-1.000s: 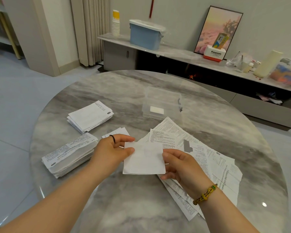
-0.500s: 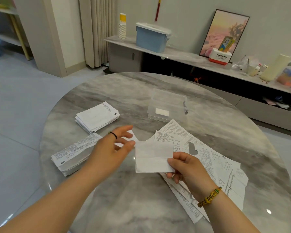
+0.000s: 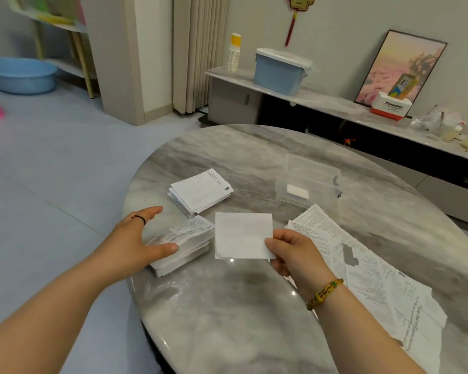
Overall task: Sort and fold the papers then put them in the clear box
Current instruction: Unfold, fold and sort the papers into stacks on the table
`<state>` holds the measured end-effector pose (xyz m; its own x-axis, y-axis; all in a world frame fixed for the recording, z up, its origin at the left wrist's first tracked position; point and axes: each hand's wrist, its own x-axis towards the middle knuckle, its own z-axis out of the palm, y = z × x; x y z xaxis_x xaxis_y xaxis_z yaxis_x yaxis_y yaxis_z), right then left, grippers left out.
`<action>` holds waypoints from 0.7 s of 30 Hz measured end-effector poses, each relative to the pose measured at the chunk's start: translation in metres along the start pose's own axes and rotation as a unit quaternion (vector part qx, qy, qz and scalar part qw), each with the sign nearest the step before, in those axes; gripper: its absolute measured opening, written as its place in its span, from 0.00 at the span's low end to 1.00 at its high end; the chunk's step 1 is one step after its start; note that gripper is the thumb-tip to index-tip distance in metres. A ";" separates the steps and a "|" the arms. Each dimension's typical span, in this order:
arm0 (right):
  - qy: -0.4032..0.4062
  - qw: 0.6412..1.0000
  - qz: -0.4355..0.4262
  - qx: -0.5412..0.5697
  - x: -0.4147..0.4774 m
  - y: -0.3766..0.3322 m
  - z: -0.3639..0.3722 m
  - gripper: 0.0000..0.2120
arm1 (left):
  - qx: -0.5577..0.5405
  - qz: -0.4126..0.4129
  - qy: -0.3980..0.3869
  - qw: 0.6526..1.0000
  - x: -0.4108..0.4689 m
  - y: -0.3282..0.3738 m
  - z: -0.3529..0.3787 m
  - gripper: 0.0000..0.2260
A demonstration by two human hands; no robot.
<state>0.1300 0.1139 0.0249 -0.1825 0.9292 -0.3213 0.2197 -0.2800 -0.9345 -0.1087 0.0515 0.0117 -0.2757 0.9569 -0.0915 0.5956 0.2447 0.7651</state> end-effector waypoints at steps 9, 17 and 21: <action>-0.026 0.998 -0.039 -0.051 0.036 -0.031 0.040 0.09 | 0.042 -0.038 -0.081 0.995 0.017 -0.016 0.005 0.44; -0.086 0.992 -0.032 -0.087 0.053 -0.035 0.073 0.15 | 0.052 -0.035 -0.100 0.993 0.019 -0.021 0.008 0.47; -0.114 0.986 -0.022 -0.119 0.055 -0.026 0.079 0.14 | 0.028 -0.012 -0.107 0.994 0.019 -0.024 0.008 0.43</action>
<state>0.0387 0.1529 0.0194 -0.4019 0.8532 -0.3325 0.4210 -0.1503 -0.8945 -0.1223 0.0655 -0.0129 -0.1268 0.9604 -0.2481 0.6338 0.2708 0.7246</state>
